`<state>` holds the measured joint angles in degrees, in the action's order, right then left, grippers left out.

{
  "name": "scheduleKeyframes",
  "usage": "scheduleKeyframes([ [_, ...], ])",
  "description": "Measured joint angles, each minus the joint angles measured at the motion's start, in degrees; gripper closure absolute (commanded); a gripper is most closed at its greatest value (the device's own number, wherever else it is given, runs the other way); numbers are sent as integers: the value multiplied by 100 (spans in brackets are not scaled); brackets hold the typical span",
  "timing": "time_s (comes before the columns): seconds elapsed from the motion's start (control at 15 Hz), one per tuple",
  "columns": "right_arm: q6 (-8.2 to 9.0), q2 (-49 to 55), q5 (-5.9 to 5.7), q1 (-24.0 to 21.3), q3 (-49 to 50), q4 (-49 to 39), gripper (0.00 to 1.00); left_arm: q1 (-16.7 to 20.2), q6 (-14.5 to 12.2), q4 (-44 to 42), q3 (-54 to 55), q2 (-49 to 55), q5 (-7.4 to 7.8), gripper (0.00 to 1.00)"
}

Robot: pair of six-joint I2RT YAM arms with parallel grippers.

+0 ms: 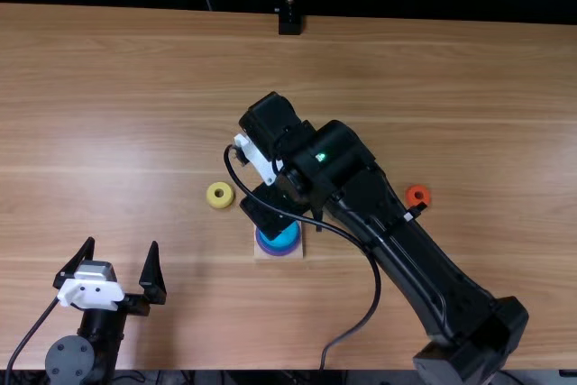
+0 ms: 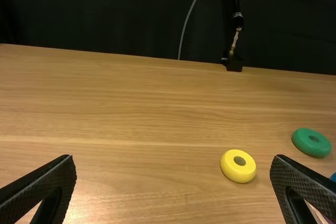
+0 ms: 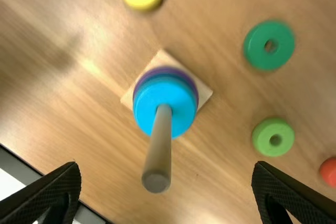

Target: Build the Hanoi tower: stack the rings onto the peg from bottom to top in this color order: purple, dark blue, light blue, dark green, light green, yellow, orange.

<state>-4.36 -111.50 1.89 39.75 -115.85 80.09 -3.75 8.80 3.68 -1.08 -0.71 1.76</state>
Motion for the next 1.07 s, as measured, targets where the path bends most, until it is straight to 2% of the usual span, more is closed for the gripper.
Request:
scheduleKeyframes([
  [0.13,2,0,-2,0,-339,-149,0,0,0,0,0,0,-2,0],
  [0.4,0,2,2,-59,-522,-1176,0,0,0,-2,0,-2,-2,0],
  [0.73,0,2,-22,-970,-273,-1438,0,0,0,-4,0,0,-4,0],
  [0.87,13,2,-44,-1029,162,-1864,0,0,2,-2,0,0,-4,0],
  [0.93,122,2,-39,-1027,391,-2118,0,0,0,-2,0,0,0,0],
  [1.07,662,2,-37,-1060,949,-2771,0,0,0,-2,0,0,0,0],
])
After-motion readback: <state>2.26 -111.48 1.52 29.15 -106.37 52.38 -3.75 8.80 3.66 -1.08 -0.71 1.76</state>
